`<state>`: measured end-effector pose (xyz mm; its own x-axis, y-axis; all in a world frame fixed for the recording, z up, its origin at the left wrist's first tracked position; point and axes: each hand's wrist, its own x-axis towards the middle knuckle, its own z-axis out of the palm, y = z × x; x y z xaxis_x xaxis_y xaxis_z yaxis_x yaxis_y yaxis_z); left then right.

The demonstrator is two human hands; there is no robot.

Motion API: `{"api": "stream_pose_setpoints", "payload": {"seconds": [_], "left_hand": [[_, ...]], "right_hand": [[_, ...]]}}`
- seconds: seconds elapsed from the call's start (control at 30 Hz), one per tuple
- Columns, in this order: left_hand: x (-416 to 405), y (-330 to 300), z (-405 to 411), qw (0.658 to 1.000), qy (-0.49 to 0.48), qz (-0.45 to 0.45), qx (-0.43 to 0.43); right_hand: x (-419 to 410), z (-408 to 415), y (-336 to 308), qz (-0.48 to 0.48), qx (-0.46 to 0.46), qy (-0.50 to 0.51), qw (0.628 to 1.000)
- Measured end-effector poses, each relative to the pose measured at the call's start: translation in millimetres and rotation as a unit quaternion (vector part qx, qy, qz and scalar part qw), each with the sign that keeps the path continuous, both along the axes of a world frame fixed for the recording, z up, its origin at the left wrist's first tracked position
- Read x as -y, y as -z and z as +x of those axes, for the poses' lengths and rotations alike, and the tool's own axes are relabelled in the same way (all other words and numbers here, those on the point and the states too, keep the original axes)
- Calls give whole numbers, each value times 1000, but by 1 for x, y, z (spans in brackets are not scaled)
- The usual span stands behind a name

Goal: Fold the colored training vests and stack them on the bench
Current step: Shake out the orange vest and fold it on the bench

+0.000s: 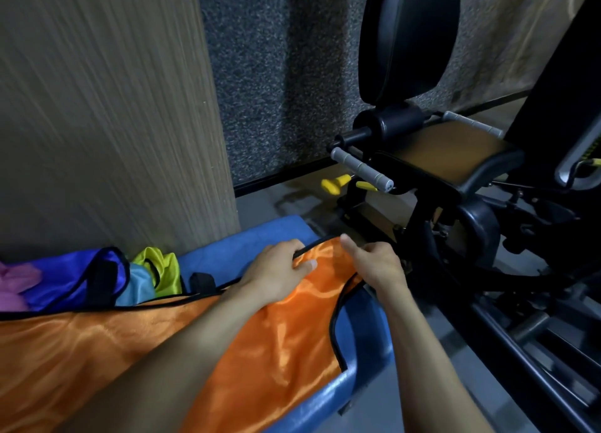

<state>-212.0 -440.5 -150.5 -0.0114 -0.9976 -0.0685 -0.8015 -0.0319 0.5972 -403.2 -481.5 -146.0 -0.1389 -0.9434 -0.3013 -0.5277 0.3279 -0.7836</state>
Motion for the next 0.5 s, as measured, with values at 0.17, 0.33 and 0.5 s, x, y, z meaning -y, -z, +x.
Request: {"api": "stream_pose_setpoints", "payload": {"seconds": [0.17, 0.33, 0.5], "left_hand": [[-16, 2, 15, 998, -15, -27, 50], [-64, -6, 13, 974, 93, -143, 146], [-128, -2, 18, 968, 173, -114, 140]], "right_hand": [[11, 13, 8, -93, -19, -12, 995], [17, 16, 26, -50, -113, -60, 991], [20, 21, 31, -47, -93, -71, 992]]}}
